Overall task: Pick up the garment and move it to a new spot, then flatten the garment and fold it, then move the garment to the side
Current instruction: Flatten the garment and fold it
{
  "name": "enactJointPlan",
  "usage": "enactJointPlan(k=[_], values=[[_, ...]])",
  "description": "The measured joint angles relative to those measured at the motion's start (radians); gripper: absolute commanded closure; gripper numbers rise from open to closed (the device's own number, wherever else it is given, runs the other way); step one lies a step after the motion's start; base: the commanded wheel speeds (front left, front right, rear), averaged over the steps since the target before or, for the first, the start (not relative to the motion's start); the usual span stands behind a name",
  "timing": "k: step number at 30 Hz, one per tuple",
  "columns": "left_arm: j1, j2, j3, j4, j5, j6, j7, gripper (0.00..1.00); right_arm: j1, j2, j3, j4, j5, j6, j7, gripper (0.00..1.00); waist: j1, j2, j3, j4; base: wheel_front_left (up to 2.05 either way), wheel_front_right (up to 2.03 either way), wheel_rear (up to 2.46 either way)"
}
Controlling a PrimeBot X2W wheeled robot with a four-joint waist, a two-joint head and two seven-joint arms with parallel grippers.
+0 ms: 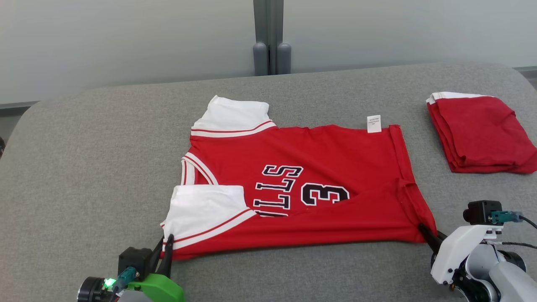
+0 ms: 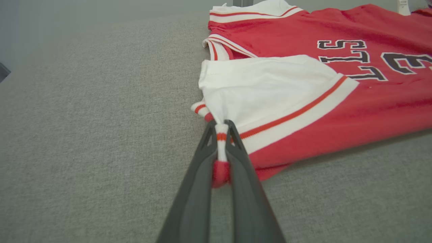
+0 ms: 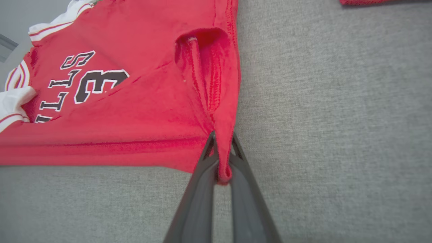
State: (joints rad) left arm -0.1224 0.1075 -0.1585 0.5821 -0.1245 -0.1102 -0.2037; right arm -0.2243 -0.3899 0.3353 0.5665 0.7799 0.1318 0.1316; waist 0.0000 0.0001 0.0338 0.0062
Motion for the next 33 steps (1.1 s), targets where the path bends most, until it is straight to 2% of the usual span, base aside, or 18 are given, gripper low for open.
enactJointPlan(k=[1,2,3,4,5,10,15,20,25,29,31,33], values=[[0.002,0.0,0.0,-0.009,-0.004,0.0,0.001,1.0,0.013,0.001,-0.01,-0.007,-0.002,0.0,0.01,1.0,0.0,0.0,0.002,-0.003,0.0,0.0,0.0],[0.003,0.0,-0.002,-0.016,-0.005,0.0,0.001,0.8,0.02,0.001,-0.015,-0.01,-0.016,0.0,0.009,0.55,0.0,0.0,0.003,-0.004,0.0,0.0,0.0],[0.004,0.0,-0.004,-0.022,-0.005,0.002,0.001,0.37,0.024,0.001,-0.027,-0.015,-0.039,0.0,0.007,0.0,0.0,0.0,0.006,-0.006,0.0,0.0,0.0],[0.003,-0.002,-0.005,-0.03,-0.006,0.004,0.001,0.15,0.026,0.006,-0.045,-0.019,-0.054,0.0,-0.004,0.0,0.0,0.0,0.008,-0.008,0.0,0.0,0.0],[0.003,-0.003,-0.004,-0.037,-0.007,0.006,-0.001,0.0,0.025,0.018,-0.073,-0.02,-0.061,0.0,-0.015,0.0,0.0,0.0,0.01,-0.011,0.0,0.0,0.0],[-0.02,-0.004,-0.002,-0.049,-0.01,0.032,-0.015,0.0,0.008,0.073,-0.152,-0.07,-0.137,-0.001,-0.111,0.0,0.0,0.0,0.023,-0.02,0.0,0.0,0.0],[-0.087,-0.004,0.033,-0.08,-0.025,0.069,-0.036,0.0,-0.012,0.124,-0.185,-0.123,-0.235,-0.001,-0.198,0.0,0.0,0.0,0.046,-0.033,0.0,0.0,0.0],[-0.191,0.018,0.039,-0.105,-0.03,0.064,-0.038,0.0,-0.076,0.152,-0.19,-0.154,-0.315,-0.001,-0.237,0.0,0.0,0.0,0.083,-0.052,0.0,0.0,0.0],[-0.367,0.065,-0.023,-0.061,-0.051,-0.005,0.135,0.0,-0.169,0.17,-0.164,-0.17,-0.36,-0.001,-0.238,0.0,0.0,0.0,0.142,-0.077,0.0,0.0,0.0],[-0.556,0.142,-0.071,-0.007,-0.103,-0.017,0.294,0.0,-0.256,0.174,-0.119,-0.177,-0.379,-0.001,-0.23,0.0,0.0,0.0,0.201,-0.101,0.0,0.0,0.0],[-0.63,0.169,-0.124,0.015,-0.172,-0.018,0.37,0.0,-0.292,0.175,-0.1,-0.177,-0.379,-0.001,-0.23,0.0,0.0,-0.0001,0.231,-0.113,0.0,0.0,0.0],[-0.706,0.185,-0.166,0.023,-0.295,-0.02,0.466,0.0,-0.331,0.174,-0.082,-0.176,-0.377,-0.001,-0.229,0.0,0.0,0.0,0.261,-0.127,0.0,0.0,0.0]])
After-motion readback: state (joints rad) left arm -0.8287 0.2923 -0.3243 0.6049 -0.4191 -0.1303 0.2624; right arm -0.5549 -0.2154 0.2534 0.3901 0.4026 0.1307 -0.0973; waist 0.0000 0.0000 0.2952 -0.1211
